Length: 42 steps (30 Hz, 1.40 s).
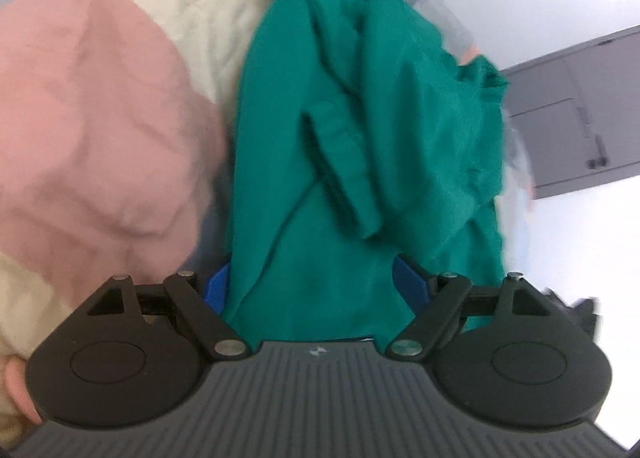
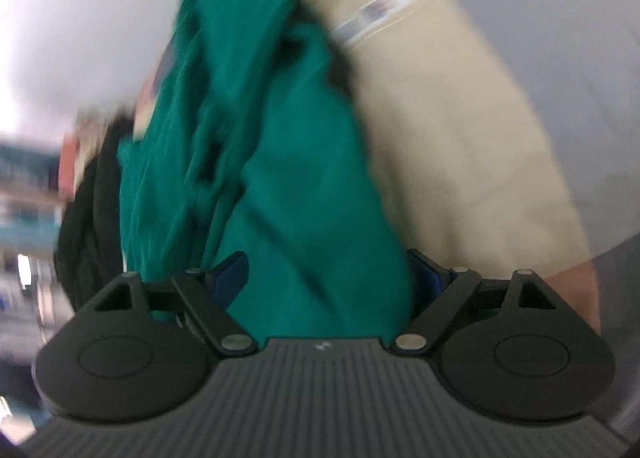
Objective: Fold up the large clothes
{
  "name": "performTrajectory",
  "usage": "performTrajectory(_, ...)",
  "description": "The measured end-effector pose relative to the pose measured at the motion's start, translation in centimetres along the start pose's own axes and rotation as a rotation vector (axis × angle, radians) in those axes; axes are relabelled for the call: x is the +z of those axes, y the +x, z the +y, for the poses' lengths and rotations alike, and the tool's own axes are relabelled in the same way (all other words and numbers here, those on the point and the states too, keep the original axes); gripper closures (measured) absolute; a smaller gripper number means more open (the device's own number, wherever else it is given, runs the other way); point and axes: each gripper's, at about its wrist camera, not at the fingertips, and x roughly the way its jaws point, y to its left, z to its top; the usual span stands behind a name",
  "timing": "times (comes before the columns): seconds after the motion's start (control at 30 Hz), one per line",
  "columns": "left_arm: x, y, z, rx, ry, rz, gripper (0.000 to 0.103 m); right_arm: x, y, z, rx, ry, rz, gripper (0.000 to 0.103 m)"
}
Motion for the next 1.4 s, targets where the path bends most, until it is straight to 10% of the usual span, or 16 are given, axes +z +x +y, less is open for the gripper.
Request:
performTrajectory(0.2, -0.4, 2.9, -0.5, 0.182, 0.019, 0.086, 0.016, -0.5, 0.1, 1.8, -0.137, -0.209, 0.115, 0.019)
performTrajectory(0.53, -1.4, 0.6, -2.3, -0.059, 0.078, 0.088, 0.014, -1.0, 2.4, 3.8, -0.127, -0.334, 0.227, 0.016)
performTrajectory(0.73, -2.4, 2.3, -3.4, 0.098, 0.093, 0.136, 0.015, -1.1, 4.5, 3.9, -0.189, -0.347, 0.253, 0.018)
performTrajectory(0.87, -3.3, 2.6, -5.2, 0.123, 0.146, 0.101, 0.029, -1.9, 4.9, 5.1, -0.27, -0.405, 0.23, 0.049)
performTrajectory(0.93, -3.2, 2.4, -5.5, 0.141, 0.143, 0.084, 0.062, -2.3, 4.3, 5.8, -0.263, -0.442, 0.206, 0.072)
performTrajectory(1.03, -2.7, 0.8, -4.9, 0.108, 0.091, 0.041, 0.088, -2.3, 2.2, 5.5, -0.21, -0.417, 0.142, 0.088)
performTrajectory(1.4, -1.4, -9.0, -5.9, -0.22, -0.014, -0.181, 0.091, -2.9, -8.0, 5.1, 0.363, -0.186, -0.208, 0.092)
